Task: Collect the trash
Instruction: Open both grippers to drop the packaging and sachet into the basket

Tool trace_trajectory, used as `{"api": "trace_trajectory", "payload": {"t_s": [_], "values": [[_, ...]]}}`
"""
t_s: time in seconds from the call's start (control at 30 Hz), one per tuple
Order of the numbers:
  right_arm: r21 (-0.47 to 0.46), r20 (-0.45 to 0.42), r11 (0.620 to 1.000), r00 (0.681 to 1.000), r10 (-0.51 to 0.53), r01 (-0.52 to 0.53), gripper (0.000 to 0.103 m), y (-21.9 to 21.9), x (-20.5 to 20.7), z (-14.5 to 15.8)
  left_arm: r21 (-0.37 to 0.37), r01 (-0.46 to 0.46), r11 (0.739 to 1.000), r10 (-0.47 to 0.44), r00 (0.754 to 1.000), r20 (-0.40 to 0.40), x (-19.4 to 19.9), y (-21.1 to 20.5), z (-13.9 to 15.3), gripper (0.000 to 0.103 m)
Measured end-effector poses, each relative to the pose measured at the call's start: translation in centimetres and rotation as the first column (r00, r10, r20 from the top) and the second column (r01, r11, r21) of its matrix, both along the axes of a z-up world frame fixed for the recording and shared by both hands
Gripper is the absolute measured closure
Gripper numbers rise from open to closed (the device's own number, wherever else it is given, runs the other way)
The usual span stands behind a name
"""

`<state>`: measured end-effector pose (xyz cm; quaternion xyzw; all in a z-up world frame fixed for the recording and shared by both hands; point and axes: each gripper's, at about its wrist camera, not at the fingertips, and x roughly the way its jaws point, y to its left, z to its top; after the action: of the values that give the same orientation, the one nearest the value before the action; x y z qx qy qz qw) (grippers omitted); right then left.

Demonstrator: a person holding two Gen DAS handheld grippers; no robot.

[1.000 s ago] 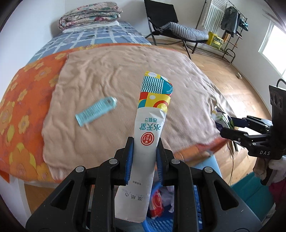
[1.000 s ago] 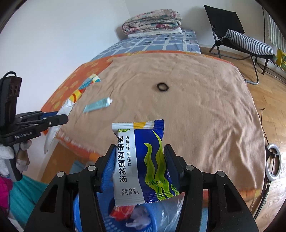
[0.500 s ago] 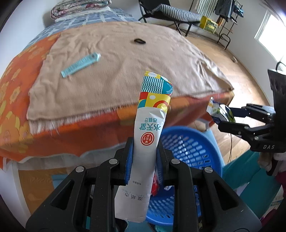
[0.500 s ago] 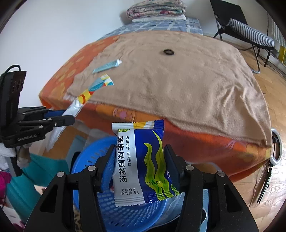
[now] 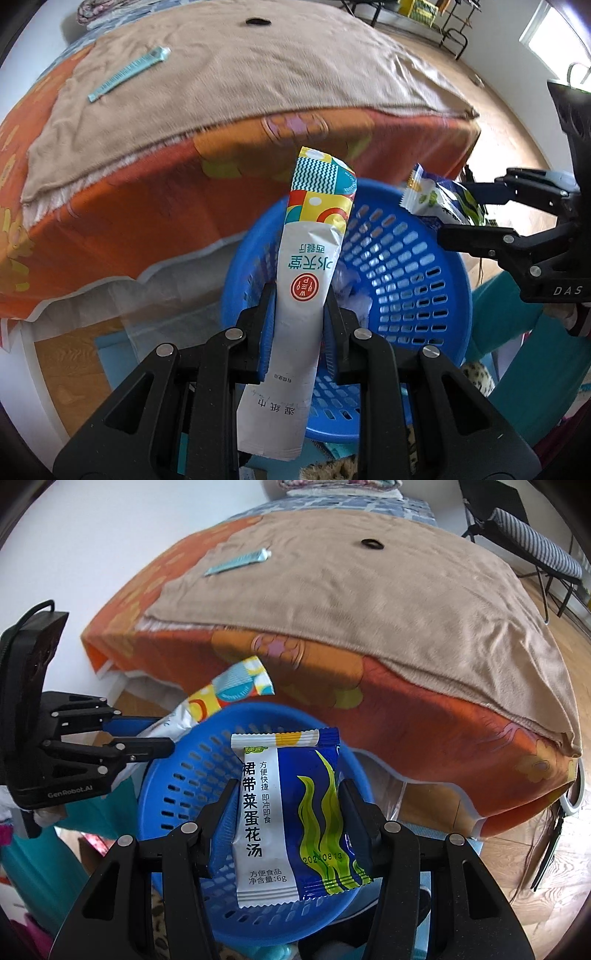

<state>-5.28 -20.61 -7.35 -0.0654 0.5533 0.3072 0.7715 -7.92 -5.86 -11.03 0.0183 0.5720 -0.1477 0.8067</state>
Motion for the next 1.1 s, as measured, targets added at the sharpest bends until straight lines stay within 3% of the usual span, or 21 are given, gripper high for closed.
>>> {"api": "trace_trajectory", "payload": {"t_s": [0.4, 0.63, 0.8, 1.1], "values": [[-0.042, -0.042, 0.998, 0.998, 0.038, -0.04, 0.05, 1.0, -0.8, -2.1, 0.045, 0.08, 0.996, -0.075, 0.992, -0.1, -1.0, -2.1, -3.2, 0.08], [-0.069, -0.053, 0.996, 0.997, 0.052, -0.055, 0.05, 1.6, -1.1, -2.8, 0.056, 0.086, 0.995, -0.078, 0.99, -0.119, -0.8, -2.3, -3.8, 0.08], [-0.086, -0.052, 0.995, 0.998, 0.039, -0.043, 0.049, 1.8, -0.9, -3.1, 0.062, 0.079, 0.995, -0.071, 0.991, -0.113, -0.5, -2.3, -3.8, 0.059], [-0.092, -0.054, 0.995, 0.998, 0.024, -0.029, 0.049, 1.0, -0.7, -3.1, 0.071, 0.055, 0.996, -0.047, 0.993, -0.11, -0.1, -1.9, -3.7, 0.055]]}}
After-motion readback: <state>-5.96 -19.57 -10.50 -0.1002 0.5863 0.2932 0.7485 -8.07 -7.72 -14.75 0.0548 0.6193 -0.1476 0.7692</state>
